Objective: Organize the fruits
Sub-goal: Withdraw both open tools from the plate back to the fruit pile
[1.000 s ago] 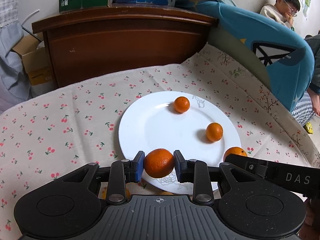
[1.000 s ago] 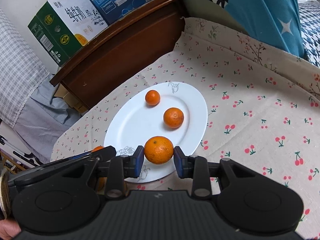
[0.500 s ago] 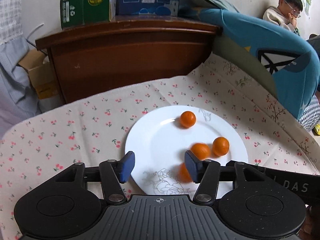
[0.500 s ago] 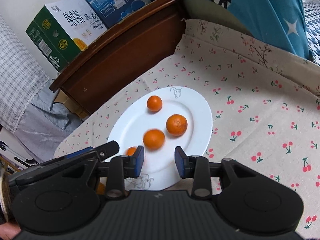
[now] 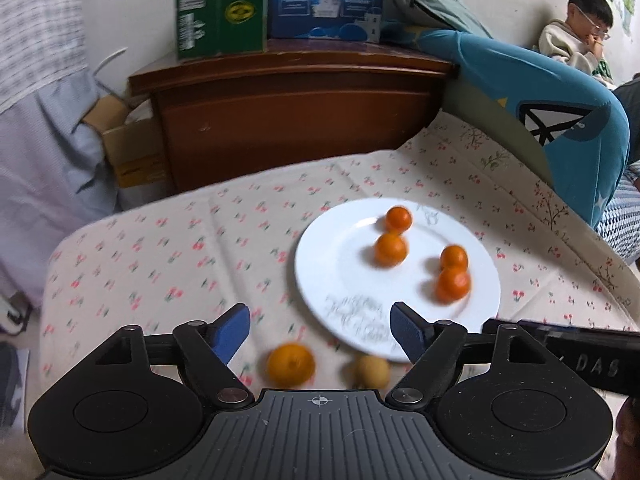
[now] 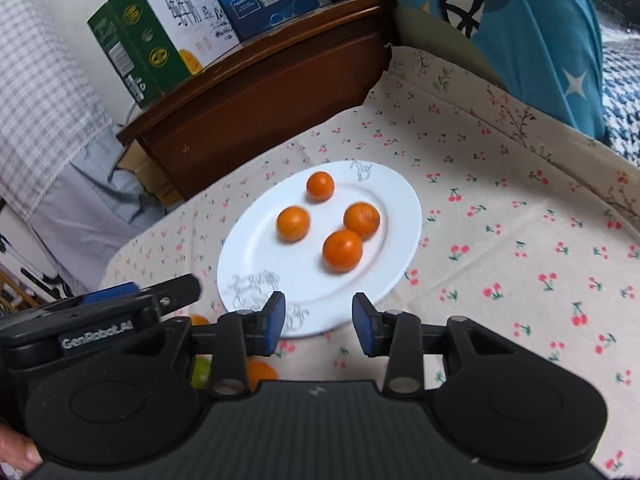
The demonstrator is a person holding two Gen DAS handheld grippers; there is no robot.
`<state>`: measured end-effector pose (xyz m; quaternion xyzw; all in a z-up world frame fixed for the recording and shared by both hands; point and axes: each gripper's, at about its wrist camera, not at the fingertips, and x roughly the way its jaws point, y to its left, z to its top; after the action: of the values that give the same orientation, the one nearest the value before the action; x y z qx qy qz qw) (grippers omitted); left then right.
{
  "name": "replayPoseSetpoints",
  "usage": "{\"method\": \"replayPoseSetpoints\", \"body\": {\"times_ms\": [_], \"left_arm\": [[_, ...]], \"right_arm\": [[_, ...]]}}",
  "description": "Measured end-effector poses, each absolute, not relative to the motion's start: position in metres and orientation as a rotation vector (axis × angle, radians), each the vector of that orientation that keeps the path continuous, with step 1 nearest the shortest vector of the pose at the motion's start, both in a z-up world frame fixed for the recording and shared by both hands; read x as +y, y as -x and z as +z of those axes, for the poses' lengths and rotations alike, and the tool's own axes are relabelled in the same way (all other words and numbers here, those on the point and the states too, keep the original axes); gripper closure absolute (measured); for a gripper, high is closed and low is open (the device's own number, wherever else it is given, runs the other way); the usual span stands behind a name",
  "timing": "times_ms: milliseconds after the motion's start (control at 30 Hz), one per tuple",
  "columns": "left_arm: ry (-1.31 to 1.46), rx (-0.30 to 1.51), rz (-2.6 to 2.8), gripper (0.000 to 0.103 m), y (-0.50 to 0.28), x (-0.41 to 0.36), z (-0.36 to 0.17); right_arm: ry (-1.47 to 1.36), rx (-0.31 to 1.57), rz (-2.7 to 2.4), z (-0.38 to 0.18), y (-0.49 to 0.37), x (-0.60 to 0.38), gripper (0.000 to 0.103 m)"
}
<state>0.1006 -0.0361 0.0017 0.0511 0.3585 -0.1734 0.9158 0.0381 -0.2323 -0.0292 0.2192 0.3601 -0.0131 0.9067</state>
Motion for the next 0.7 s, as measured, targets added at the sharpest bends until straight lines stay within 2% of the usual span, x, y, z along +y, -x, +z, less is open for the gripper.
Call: {"method": "replayPoseSetpoints", "body": {"times_ms": [433,700], "left_arm": [[-0.021,0.847,-0.264,0.022,-0.062,-0.003,-0.018],[-0.016,0.853,-0.242,0.021,-0.042,0.005,-0.016]], "right_arm": [[-0.478,0.782,-0.018,-0.021,0.002,-0.231,0.064],[-0.475,0.796,-0.006,-0.02,0.024,-0.234,0.064]]}}
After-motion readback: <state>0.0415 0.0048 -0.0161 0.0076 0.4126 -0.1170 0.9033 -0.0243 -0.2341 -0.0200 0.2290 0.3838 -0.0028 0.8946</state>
